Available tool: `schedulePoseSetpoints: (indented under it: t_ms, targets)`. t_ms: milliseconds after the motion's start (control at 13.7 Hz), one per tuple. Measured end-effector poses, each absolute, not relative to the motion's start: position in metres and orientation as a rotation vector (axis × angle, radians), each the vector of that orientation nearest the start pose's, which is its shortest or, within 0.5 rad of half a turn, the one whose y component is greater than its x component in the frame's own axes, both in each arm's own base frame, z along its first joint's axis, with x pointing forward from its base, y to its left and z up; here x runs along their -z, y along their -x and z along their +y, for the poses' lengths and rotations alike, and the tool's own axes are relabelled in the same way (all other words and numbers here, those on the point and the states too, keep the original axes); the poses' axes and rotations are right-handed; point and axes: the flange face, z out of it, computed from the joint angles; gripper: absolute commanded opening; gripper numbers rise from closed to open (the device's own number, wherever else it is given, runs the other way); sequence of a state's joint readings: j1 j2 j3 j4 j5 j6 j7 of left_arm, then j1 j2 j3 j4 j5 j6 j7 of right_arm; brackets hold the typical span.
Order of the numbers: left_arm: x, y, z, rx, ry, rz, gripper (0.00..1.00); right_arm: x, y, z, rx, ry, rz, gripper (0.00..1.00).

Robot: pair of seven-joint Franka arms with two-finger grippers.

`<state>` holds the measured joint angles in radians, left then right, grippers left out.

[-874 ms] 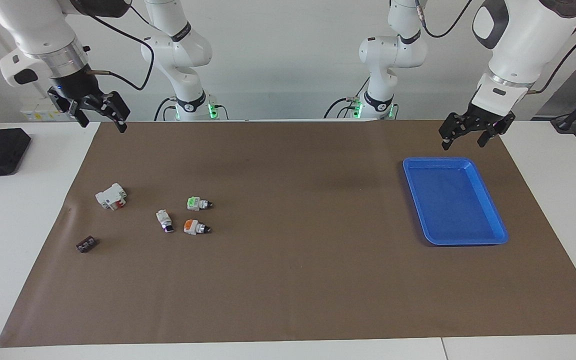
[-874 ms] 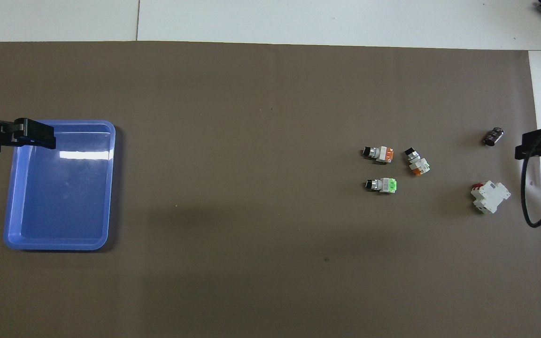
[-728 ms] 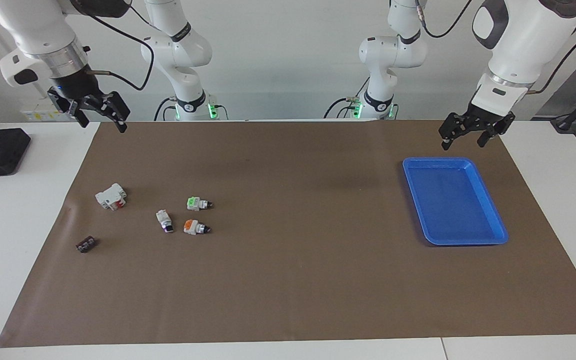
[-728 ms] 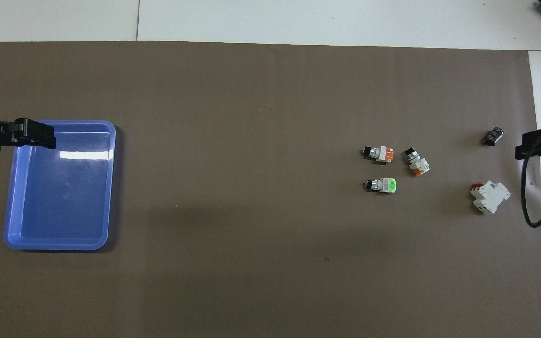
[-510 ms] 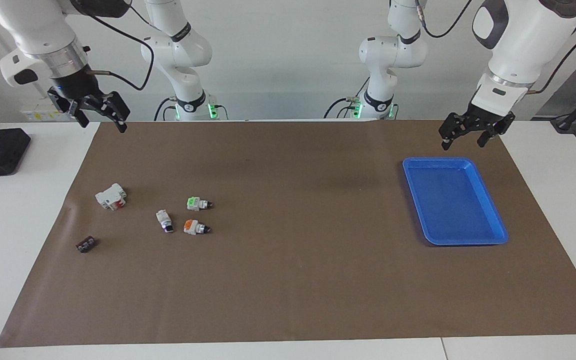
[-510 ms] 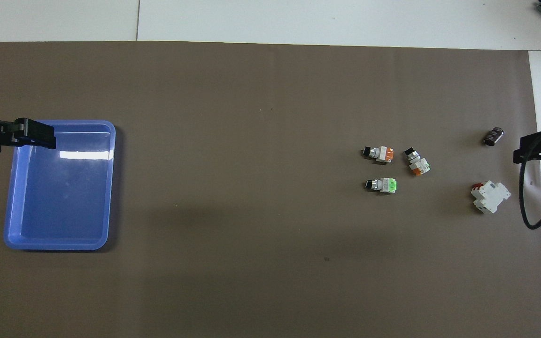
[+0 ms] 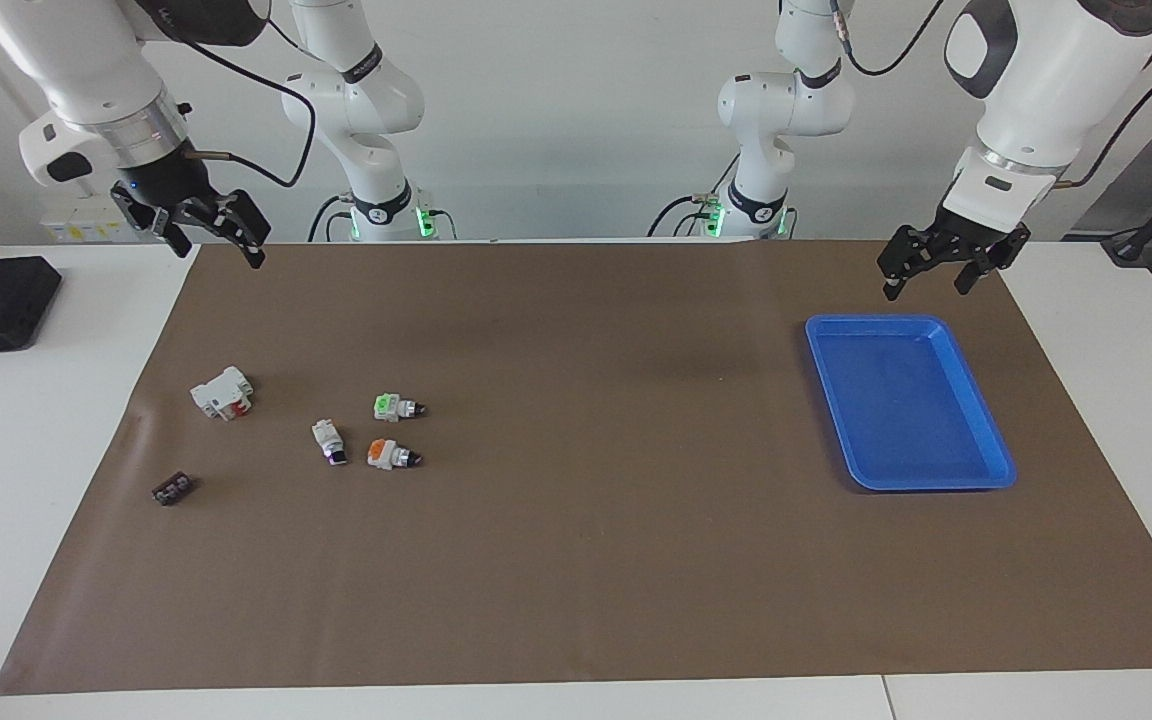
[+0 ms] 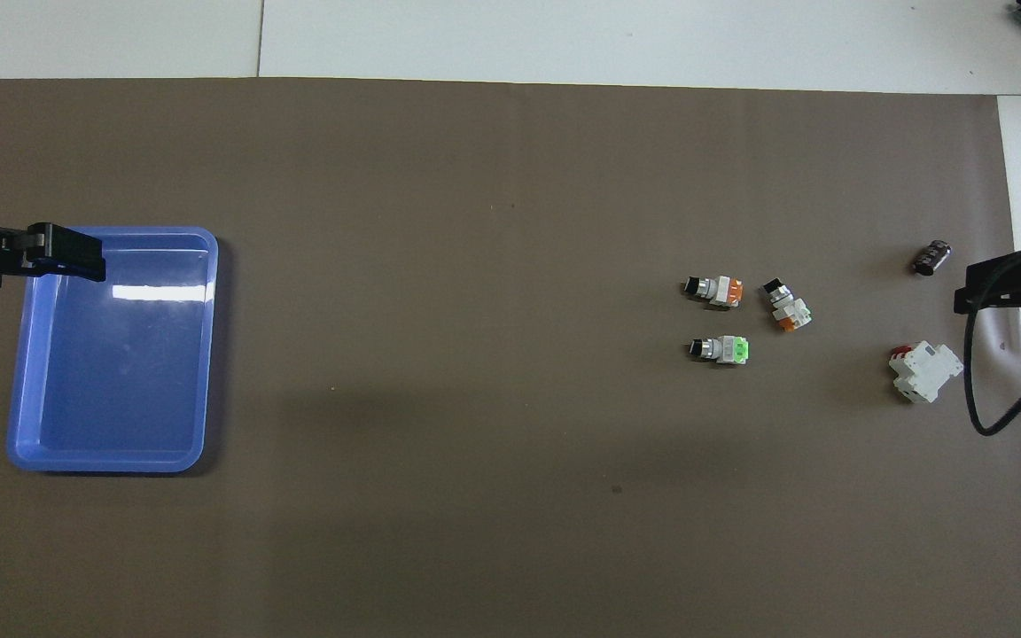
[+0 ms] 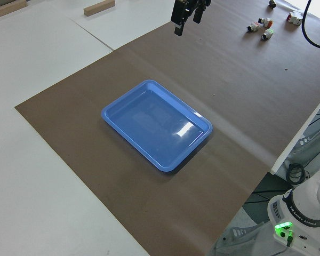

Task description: Turn and place switch with both arms

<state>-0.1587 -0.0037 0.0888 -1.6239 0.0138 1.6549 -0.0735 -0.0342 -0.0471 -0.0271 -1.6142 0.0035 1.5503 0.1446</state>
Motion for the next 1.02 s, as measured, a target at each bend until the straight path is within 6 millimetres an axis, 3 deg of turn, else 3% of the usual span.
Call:
schedulePoseSetpoints:
  t_ms: [218,582,1019]
  targets:
    - [-0.609,-0.559,-0.038,0.056,3.13,-0.004,1.0,-0.594,-0.547,-0.04,0.059,3.129,0.109,1.0]
    - [-0.609,-0.559,-0.038,0.056,3.13,-0.004,1.0,-0.466,-0.562,-0.042,0.047,3.055,-0.18,1.0]
    - [-0.609,-0.559,-0.038,0.056,3.13,-0.004,1.0,-0.346,-0.576,-0.027,0.081,3.029,-0.566,1.0]
